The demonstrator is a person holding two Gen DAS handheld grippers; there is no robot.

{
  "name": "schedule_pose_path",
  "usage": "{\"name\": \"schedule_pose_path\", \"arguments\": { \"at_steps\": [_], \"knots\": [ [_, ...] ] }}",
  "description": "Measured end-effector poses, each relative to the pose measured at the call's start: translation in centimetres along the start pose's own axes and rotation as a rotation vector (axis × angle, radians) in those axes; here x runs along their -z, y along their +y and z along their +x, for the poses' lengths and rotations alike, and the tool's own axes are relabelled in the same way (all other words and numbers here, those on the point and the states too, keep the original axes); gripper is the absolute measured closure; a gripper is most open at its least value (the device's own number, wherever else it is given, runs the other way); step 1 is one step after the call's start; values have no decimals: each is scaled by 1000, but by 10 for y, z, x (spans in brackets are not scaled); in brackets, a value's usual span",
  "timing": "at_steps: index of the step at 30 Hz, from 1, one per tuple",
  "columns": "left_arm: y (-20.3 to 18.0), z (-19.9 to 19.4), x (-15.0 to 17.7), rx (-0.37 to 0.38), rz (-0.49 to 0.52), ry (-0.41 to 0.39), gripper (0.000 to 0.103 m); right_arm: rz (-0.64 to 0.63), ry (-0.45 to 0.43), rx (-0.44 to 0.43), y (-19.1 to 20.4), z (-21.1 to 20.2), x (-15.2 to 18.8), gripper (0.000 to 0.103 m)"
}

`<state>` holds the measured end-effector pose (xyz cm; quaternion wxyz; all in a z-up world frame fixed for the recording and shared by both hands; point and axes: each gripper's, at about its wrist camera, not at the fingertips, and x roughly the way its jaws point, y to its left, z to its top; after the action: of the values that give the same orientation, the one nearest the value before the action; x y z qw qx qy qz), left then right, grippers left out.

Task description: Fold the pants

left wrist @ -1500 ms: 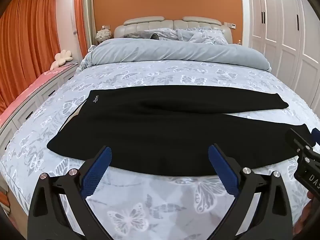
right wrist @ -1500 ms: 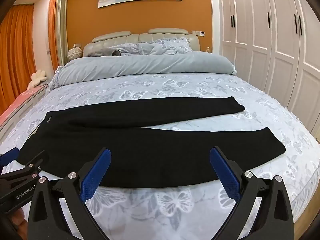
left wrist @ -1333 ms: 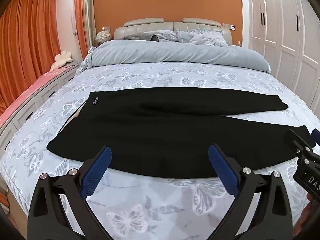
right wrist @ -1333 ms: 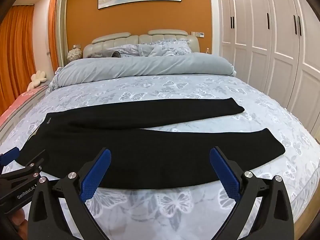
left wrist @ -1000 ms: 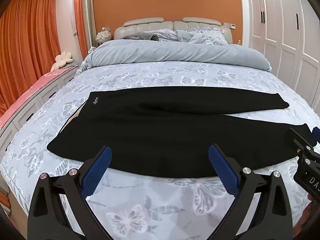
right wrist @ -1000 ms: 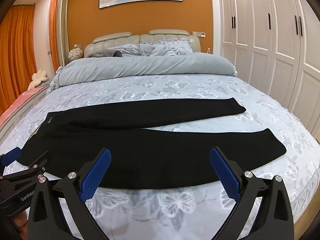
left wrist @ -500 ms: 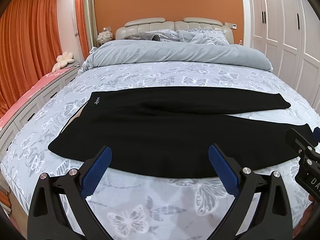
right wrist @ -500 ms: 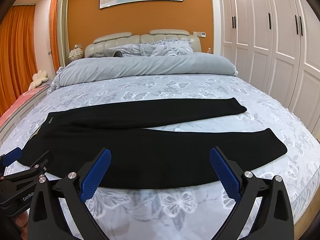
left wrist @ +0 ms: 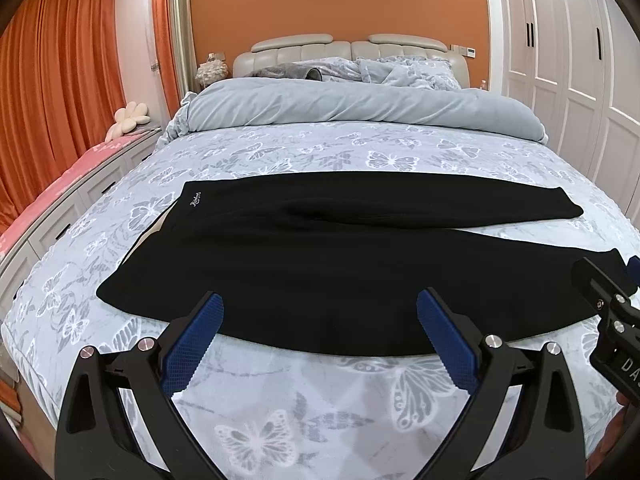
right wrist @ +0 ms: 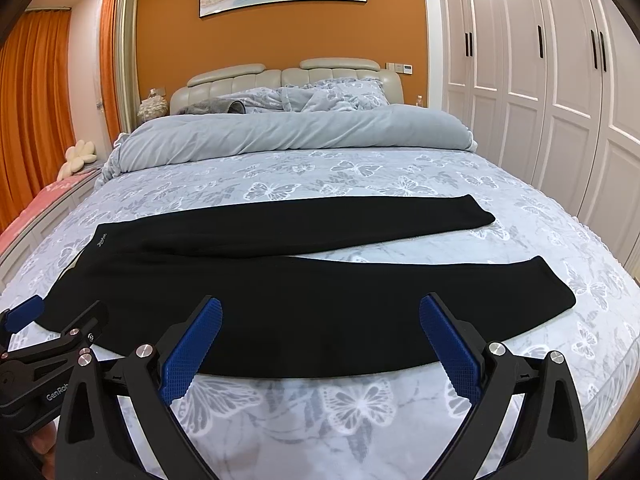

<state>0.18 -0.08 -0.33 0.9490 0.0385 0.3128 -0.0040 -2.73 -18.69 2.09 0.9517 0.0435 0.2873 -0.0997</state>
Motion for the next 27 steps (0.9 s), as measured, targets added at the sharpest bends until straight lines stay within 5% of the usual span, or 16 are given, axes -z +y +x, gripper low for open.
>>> {"name": "schedule_pose_path", "arguments": {
  "at_steps": [27],
  "knots": [
    [5,3,2,-5,-2,6,7,-2,2,-2,2,3,0,5]
  ]
}}
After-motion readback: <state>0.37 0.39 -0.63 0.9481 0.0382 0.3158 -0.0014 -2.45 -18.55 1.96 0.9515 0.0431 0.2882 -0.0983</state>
